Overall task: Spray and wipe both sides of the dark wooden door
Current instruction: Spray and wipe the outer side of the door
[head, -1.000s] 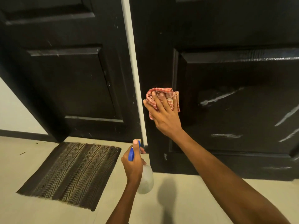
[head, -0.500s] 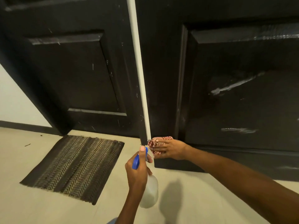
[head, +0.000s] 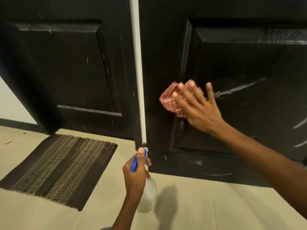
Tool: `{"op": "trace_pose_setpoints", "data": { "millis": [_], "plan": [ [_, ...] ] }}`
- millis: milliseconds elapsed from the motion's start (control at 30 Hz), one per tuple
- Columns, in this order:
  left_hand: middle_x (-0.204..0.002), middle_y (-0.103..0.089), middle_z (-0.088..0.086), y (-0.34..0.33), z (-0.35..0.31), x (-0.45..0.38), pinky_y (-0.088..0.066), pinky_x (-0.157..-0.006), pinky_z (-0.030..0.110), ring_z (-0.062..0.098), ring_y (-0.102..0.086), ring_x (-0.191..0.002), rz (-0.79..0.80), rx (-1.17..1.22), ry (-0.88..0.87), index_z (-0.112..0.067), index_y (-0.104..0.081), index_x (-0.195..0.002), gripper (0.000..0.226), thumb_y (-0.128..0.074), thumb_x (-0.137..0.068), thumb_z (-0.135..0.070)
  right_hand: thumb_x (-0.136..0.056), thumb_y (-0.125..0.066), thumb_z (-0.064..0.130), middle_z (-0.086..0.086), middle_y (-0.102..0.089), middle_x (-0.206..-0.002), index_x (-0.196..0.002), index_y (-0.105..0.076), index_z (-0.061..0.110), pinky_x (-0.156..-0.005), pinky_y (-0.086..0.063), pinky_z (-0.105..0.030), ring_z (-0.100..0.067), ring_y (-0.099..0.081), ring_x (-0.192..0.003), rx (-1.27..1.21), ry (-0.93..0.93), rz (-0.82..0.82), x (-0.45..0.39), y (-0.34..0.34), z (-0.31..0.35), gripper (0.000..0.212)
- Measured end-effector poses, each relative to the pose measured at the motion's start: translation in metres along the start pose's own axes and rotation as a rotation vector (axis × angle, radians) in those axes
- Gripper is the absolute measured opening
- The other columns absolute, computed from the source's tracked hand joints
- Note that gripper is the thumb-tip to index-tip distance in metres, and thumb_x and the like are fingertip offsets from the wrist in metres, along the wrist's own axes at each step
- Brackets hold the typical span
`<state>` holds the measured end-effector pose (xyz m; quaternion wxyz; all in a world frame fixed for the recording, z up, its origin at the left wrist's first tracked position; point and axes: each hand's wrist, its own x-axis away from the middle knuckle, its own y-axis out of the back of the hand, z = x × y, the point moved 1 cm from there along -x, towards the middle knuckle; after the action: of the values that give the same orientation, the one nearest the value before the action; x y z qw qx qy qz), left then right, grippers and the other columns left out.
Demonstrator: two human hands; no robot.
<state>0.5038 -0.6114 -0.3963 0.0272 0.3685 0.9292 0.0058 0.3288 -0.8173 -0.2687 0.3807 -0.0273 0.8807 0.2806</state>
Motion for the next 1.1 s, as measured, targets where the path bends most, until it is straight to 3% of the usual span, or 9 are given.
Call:
{"op": "trace_pose_setpoints", "data": {
  "millis": [133, 267, 433, 600, 700, 800, 867, 967, 1100],
  "plan": [
    [-0.064, -0.066, 0.001, -0.014, -0.008, -0.002, -0.052, -0.046, 0.022, 0.017, -0.061, -0.053, 0.017, 0.021, -0.038, -0.011, -0.069, -0.077, 0.051, -0.048, -0.084, -0.057, -0.103, -0.042, 0.039, -0.020, -0.017, -0.164, -0.158, -0.021, 0.009, -0.116, -0.002, -0.066, -0.035, -0.008, -0.149, 0.048, -0.204, -0.084, -0.037, 0.025, -0.026, 0.066],
    [-0.066, -0.067, 0.005, -0.016, -0.011, -0.006, -0.051, -0.046, 0.022, 0.020, -0.062, -0.053, 0.018, 0.034, -0.057, -0.008, -0.069, -0.078, 0.053, -0.048, -0.085, -0.057, -0.101, -0.050, 0.031, -0.018, -0.020, -0.164, -0.157, -0.022, 0.003, -0.122, -0.003, -0.058, -0.032, -0.016, -0.153, 0.004, -0.159, -0.051, -0.017, 0.004, 0.008, 0.069],
    [-0.066, -0.067, 0.007, -0.016, -0.005, -0.004, -0.050, -0.045, 0.022, 0.023, -0.060, -0.052, 0.047, 0.002, -0.044, -0.008, -0.069, -0.076, 0.060, -0.048, -0.081, -0.064, -0.099, -0.054, 0.028, -0.019, -0.024, -0.162, -0.156, -0.029, 0.007, -0.121, -0.012, -0.060, -0.033, -0.022, -0.151, -0.021, -0.025, 0.004, 0.038, -0.028, 0.039, 0.065],
    [-0.066, -0.066, 0.008, -0.016, -0.010, -0.004, -0.053, -0.047, 0.031, 0.027, -0.061, -0.055, 0.017, 0.020, 0.016, -0.016, -0.069, -0.074, 0.052, -0.049, -0.083, -0.064, -0.090, -0.053, 0.018, -0.011, -0.018, -0.165, -0.159, -0.022, 0.014, -0.124, -0.001, -0.056, -0.030, -0.014, -0.153, -0.064, 0.206, 0.249, 0.107, -0.068, 0.090, 0.076],
    [-0.067, -0.066, 0.008, -0.014, -0.009, -0.005, -0.051, -0.045, 0.022, 0.026, -0.060, -0.054, 0.006, -0.010, 0.027, -0.013, -0.068, -0.075, 0.057, -0.048, -0.082, -0.066, -0.091, -0.043, 0.024, -0.006, -0.020, -0.165, -0.159, -0.021, 0.017, -0.124, 0.007, -0.052, -0.026, -0.017, -0.153, -0.070, 0.359, 0.478, 0.144, -0.087, 0.119, 0.072],
    [-0.067, -0.066, 0.007, -0.010, -0.003, -0.001, -0.048, -0.044, 0.016, 0.024, -0.060, -0.054, 0.025, -0.065, 0.024, -0.010, -0.068, -0.075, 0.062, -0.047, -0.080, -0.068, -0.091, -0.037, 0.027, -0.002, -0.036, -0.160, -0.154, -0.035, 0.020, -0.123, 0.011, -0.049, -0.023, -0.033, -0.148, -0.104, 0.508, 0.691, 0.161, -0.104, 0.140, 0.064],
    [-0.066, -0.066, 0.006, -0.004, 0.003, 0.001, -0.047, -0.045, 0.016, 0.024, -0.061, -0.054, 0.034, -0.129, 0.015, -0.011, -0.068, -0.075, 0.063, -0.047, -0.079, -0.070, -0.091, -0.040, 0.027, 0.000, -0.039, -0.158, -0.152, -0.038, 0.019, -0.123, 0.011, -0.048, -0.020, -0.036, -0.146, -0.091, 0.588, 0.735, 0.165, -0.113, 0.159, 0.061],
    [-0.069, -0.067, 0.006, 0.008, 0.012, 0.005, -0.047, -0.045, 0.016, 0.025, -0.062, -0.055, 0.045, -0.195, 0.031, -0.013, -0.068, -0.075, 0.065, -0.044, -0.077, -0.074, -0.094, -0.052, 0.032, 0.001, -0.030, -0.161, -0.154, -0.024, 0.019, -0.120, 0.015, -0.048, -0.018, -0.029, -0.149, -0.131, 0.615, 0.798, 0.169, -0.120, 0.184, 0.067],
    [-0.069, -0.068, 0.004, 0.031, 0.020, 0.007, -0.043, -0.044, 0.011, 0.028, -0.065, -0.055, 0.025, -0.246, 0.088, -0.012, -0.068, -0.071, 0.069, -0.040, -0.081, -0.074, -0.102, -0.032, 0.026, 0.000, -0.003, -0.165, -0.158, -0.008, 0.017, -0.115, 0.027, -0.050, -0.020, -0.009, -0.153, -0.151, 0.691, 0.743, 0.177, -0.136, 0.208, 0.061]
  ]
}}
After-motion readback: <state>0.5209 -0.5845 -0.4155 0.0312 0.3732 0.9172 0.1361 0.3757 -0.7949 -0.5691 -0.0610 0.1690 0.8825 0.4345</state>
